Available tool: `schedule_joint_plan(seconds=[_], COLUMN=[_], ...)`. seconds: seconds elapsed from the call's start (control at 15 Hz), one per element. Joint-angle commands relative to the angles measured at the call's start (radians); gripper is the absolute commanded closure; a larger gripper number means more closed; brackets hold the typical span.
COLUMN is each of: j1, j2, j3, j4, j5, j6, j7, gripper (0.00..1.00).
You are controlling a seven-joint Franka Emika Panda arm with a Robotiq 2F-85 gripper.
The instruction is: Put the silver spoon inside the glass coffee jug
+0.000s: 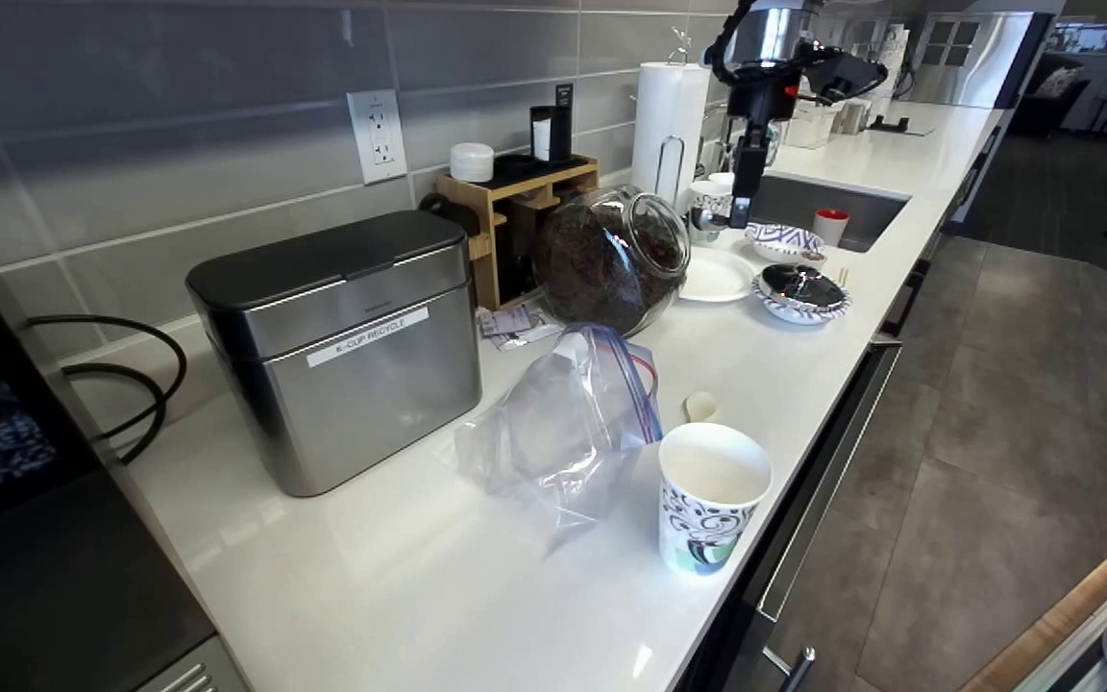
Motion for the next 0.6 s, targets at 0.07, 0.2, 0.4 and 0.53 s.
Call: schedule_joint_plan(seconds=[0.07, 0.2, 0.4, 0.53], j1=[0.016, 0.018, 0.018, 0.021], j2=[0.105, 0.121, 0.113, 0.112], j3=[0.012, 0.022, 0.037, 0.043], j4=[0.108, 0.112, 0.067, 0.035], j5=[0.017, 0.027, 0.057, 0.071], j6=[-0.033, 0.0, 0.095, 0.187], j7=[0.117, 0.147, 0.172, 0.205], gripper=[0.94, 0.94, 0.94, 0.94])
